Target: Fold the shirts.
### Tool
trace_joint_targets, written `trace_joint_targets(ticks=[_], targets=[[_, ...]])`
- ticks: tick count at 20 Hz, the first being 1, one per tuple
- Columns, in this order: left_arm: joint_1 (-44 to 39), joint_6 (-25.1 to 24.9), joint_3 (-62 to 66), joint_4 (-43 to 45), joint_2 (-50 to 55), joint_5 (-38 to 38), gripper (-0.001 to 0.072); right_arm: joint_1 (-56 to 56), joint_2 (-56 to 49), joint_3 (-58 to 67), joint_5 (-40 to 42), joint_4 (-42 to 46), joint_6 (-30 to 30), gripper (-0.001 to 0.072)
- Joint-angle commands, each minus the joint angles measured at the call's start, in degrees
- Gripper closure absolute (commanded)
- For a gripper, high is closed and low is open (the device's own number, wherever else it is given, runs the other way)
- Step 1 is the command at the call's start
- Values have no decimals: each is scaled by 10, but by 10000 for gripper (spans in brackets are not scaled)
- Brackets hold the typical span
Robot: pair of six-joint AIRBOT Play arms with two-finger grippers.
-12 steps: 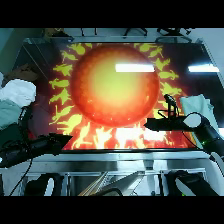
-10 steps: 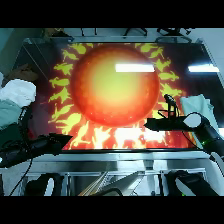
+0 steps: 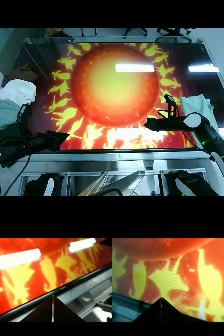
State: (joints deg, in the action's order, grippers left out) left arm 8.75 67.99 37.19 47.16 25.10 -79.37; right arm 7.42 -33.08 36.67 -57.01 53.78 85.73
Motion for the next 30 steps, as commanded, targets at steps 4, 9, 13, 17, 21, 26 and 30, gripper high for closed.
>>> trace_joint_targets(ticks=[4,9,13,17,21,26,30], targets=[[0,36,214,217,186,31,2,0,0,0,0,0,0,694],[0,42,377,374,379,89,0,0,0,0,0,0,0,694],[0,49,478,530,541,207,1,0,0,0,5,0,0,694],[32,61,575,611,712,285,0,0,-2,0,12,0,0,694],[59,61,687,610,854,340,1,0,-2,0,20,0,0,694],[61,84,801,607,975,476,2,-1,-2,0,19,0,0,693],[58,83,792,609,1027,626,3,-1,-2,0,19,0,0,692]])
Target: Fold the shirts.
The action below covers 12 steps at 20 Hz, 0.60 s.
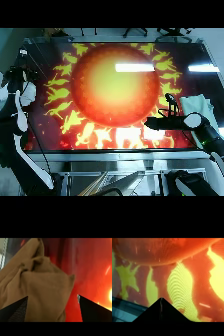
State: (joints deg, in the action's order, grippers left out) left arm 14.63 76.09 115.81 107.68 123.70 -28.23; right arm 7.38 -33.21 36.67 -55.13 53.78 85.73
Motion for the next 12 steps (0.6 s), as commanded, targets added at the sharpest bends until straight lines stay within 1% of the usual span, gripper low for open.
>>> trace_joint_targets(ticks=[1,2,4,7,9,10,12], targets=[[1,-2,4,10,52,123,4,0,0,0,0,0,0,689],[7,-10,15,11,68,112,20,0,0,0,1,0,0,687],[20,-10,40,24,96,66,110,0,0,0,1,0,0,687],[41,-10,29,23,102,40,114,-1,-1,0,1,0,0,687],[42,-10,29,23,96,8,668,-1,-6,0,3,0,0,687],[40,-8,29,21,89,5,684,-1,-9,0,3,0,0,687],[22,-6,29,21,59,11,684,-1,-16,0,3,0,0,687]])
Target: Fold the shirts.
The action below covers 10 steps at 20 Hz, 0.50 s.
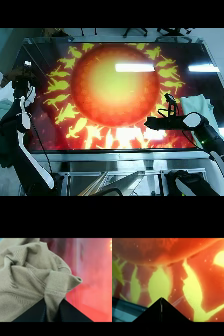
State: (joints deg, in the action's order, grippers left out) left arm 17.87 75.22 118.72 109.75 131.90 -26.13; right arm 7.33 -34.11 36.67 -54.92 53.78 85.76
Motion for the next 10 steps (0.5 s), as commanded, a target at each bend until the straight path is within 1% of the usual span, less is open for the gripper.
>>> trace_joint_targets(ticks=[1,3,6,7,8,10], targets=[[-22,3,0,0,-46,-7,685,0,-10,0,0,0,0,687],[-46,4,0,-7,-104,-19,685,0,-16,0,0,0,0,687],[-72,5,0,-48,-193,-71,684,0,-21,0,0,0,0,688],[-81,5,0,-63,-221,-102,684,0,-21,0,0,0,-4,688],[-91,5,0,-82,-252,-151,684,0,-21,0,0,0,-10,688],[-116,5,-20,-169,-319,-247,685,0,-21,0,1,0,-19,688]])
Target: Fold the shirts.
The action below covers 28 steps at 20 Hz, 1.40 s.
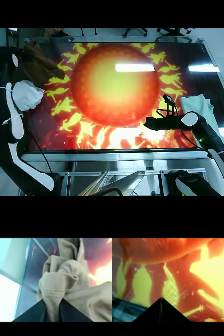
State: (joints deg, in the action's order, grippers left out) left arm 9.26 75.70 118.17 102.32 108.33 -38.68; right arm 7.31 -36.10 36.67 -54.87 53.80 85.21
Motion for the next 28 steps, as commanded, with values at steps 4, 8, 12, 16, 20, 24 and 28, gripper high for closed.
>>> trace_joint_targets(ticks=[4,8,12,16,20,24,28], targets=[[-98,-4,-83,-375,-191,-392,685,0,-4,0,0,0,-14,690],[-212,-21,-234,-525,-260,-420,685,-1,-4,0,21,0,-14,694],[-306,-10,-327,-525,-271,-377,683,0,-4,0,21,0,-14,685],[-334,5,-382,-524,-271,-319,355,-1,-3,0,21,0,-14,389],[-277,29,-393,-524,-272,-400,31,-2,-4,24,-7,0,-12,388],[-202,31,-525,-518,-333,-451,31,0,-29,28,-76,-1,-23,209],[-154,23,-744,-506,-429,-351,31,0,-100,27,-114,-43,-111,210]])
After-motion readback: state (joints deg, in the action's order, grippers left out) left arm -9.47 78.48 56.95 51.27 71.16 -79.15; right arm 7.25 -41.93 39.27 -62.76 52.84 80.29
